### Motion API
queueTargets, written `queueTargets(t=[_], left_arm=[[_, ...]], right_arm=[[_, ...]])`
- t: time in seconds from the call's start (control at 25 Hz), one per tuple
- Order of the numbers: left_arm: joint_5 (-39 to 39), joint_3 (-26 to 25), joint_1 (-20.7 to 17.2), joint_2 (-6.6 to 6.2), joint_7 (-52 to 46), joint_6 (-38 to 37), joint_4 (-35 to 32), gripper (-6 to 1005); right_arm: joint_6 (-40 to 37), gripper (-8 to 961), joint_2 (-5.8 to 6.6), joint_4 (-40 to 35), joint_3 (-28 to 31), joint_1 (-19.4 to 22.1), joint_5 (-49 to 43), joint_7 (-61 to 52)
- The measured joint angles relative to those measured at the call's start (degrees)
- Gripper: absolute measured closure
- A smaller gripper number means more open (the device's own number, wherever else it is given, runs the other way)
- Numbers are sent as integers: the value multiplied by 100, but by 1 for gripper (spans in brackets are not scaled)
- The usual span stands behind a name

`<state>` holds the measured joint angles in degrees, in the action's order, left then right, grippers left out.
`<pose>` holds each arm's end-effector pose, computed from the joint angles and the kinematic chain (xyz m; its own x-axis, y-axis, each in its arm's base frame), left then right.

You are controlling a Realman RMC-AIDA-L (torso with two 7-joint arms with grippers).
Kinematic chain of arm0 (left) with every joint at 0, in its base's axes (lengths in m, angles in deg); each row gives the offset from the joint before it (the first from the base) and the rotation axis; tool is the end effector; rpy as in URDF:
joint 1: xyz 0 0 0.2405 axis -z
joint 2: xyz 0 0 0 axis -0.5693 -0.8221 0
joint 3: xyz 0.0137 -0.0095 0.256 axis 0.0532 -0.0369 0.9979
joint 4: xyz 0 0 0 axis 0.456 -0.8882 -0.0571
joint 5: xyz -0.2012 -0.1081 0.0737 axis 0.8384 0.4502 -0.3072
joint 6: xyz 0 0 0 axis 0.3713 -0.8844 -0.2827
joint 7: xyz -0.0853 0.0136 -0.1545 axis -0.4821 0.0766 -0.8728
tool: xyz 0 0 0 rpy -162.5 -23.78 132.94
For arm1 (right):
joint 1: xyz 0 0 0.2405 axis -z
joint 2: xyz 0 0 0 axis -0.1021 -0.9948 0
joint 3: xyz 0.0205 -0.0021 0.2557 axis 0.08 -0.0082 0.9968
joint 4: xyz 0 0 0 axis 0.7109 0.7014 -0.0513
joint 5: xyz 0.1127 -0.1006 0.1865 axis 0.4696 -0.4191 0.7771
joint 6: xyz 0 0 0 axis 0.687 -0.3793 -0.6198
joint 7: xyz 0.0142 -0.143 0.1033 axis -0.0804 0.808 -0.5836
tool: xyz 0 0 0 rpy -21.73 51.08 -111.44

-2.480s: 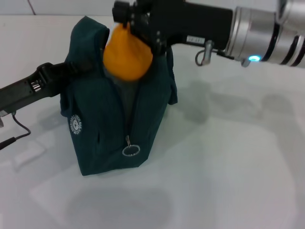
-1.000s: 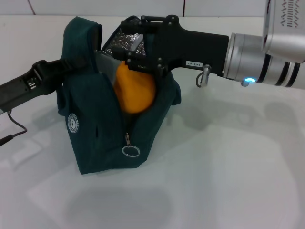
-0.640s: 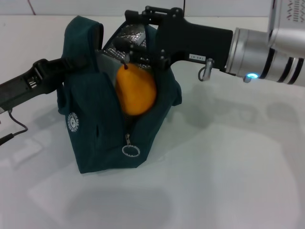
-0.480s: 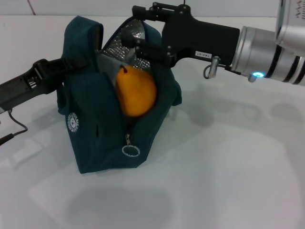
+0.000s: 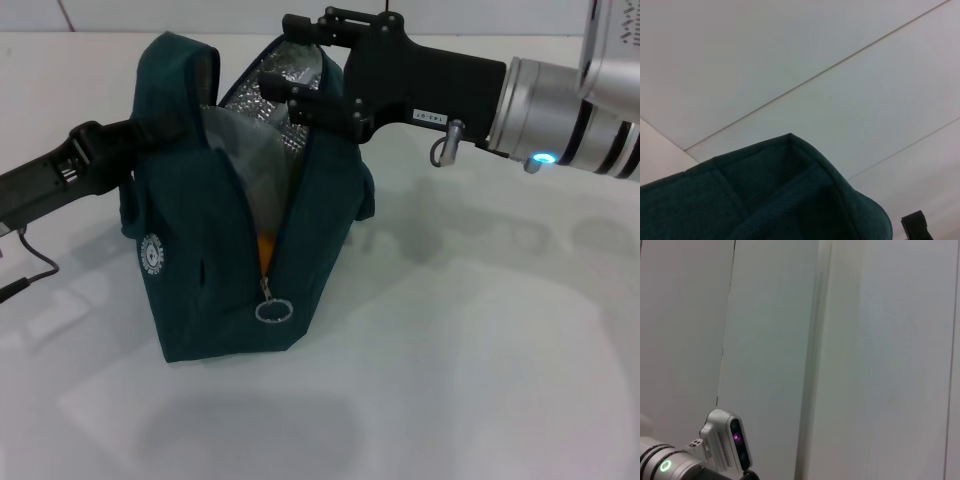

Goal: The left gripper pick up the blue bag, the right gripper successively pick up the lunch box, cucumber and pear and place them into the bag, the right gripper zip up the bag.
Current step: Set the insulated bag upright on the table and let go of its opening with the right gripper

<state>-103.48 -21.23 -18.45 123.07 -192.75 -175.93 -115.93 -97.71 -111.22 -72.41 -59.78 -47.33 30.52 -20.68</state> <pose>-0.2955 0.3332 0.0337 -0.0342 0.6896 0.7234 0.8382 -0.3743 0.3965 0.0754 0.4132 -0.0929 0.7073 0.1691 -0.6864 -0.0667 -0.9507 -0.3029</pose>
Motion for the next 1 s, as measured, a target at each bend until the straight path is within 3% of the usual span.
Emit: queueTargets(t=[0.4,0.72,1.0], left_arm=[[1,-95,-13,0,10,7,0,953],[1,-137,-68,0,32,3,0,953],[0,-141,-97,0,34,1,4,953]], right_arm=[[29,378,48,7,221,152,-3,-101],[-158,380,321,61,601,970,-380,-316],[-383,381,275,30,618,1218,-1166,-424]])
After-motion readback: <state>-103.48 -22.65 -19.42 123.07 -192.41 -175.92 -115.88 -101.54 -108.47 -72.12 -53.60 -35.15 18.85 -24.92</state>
